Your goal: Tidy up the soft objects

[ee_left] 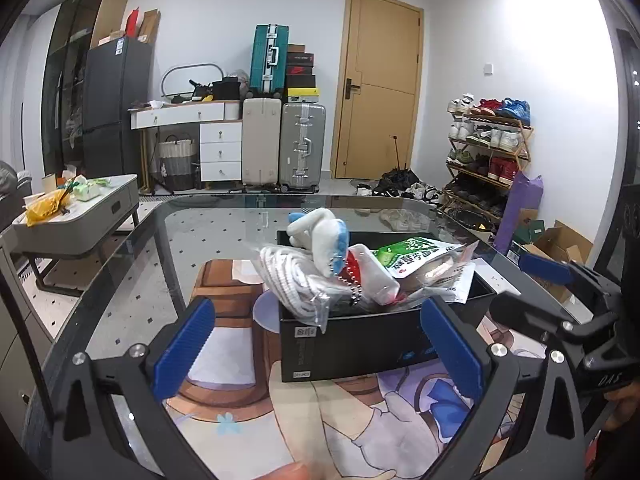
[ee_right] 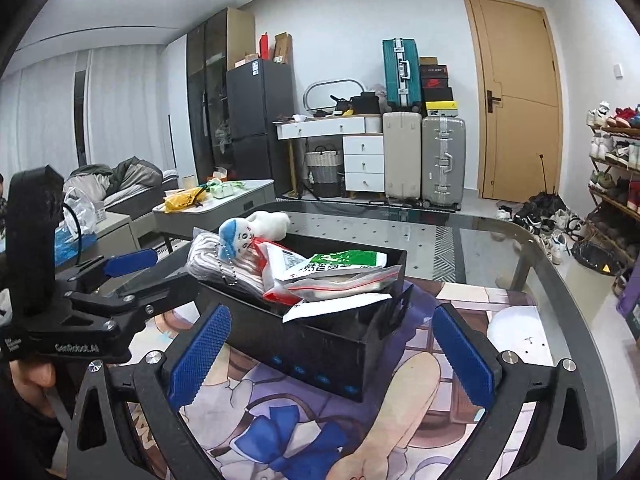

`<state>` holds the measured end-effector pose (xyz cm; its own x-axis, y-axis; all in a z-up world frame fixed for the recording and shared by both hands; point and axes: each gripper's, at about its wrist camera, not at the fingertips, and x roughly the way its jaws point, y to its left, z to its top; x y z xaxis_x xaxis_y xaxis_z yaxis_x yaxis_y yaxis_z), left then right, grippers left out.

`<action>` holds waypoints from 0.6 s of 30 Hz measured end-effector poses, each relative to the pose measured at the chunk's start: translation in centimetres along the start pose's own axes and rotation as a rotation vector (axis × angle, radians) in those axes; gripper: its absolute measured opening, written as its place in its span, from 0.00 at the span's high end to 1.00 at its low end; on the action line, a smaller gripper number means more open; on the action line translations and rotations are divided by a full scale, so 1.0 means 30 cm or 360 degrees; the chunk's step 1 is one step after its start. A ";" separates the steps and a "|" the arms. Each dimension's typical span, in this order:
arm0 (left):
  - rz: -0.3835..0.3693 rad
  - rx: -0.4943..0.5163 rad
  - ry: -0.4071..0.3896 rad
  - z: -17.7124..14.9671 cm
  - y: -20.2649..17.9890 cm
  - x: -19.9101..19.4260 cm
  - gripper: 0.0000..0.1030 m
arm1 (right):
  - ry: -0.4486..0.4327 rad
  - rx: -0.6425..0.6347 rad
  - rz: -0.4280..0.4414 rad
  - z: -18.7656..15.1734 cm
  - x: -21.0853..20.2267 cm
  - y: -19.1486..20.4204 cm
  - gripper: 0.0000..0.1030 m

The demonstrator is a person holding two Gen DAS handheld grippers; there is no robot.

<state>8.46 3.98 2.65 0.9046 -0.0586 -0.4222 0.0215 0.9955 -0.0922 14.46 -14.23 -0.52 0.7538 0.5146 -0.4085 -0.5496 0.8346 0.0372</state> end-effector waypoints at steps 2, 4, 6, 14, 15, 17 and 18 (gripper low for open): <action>0.0009 0.0020 -0.0002 -0.003 -0.008 -0.002 0.00 | -0.0014 0.0003 -0.0001 0.002 -0.006 -0.004 0.01; 0.0021 0.0029 0.0001 -0.002 -0.015 -0.002 0.00 | -0.0037 -0.0001 -0.0022 0.000 -0.016 0.000 0.01; 0.0025 0.0028 -0.0001 -0.004 -0.012 -0.005 0.00 | -0.0056 -0.0008 -0.0031 -0.001 -0.026 0.004 0.01; 0.0029 0.0012 -0.0016 -0.003 -0.009 -0.011 0.00 | -0.0061 -0.0063 -0.0056 0.002 -0.031 0.024 0.01; 0.0031 0.0010 -0.0012 -0.002 -0.008 -0.010 0.00 | -0.0060 -0.0070 -0.0055 0.003 -0.030 0.027 0.01; 0.0036 0.0002 -0.0009 0.000 -0.007 -0.012 0.00 | -0.0069 -0.0080 -0.0055 0.002 -0.033 0.031 0.01; 0.0037 -0.0004 -0.0008 0.001 -0.005 -0.012 0.00 | -0.0071 -0.0079 -0.0053 0.002 -0.033 0.029 0.01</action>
<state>8.13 3.85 2.84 0.9069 -0.0351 -0.4198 -0.0005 0.9964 -0.0846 13.26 -14.00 -0.02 0.7866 0.4960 -0.3678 -0.5405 0.8411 -0.0217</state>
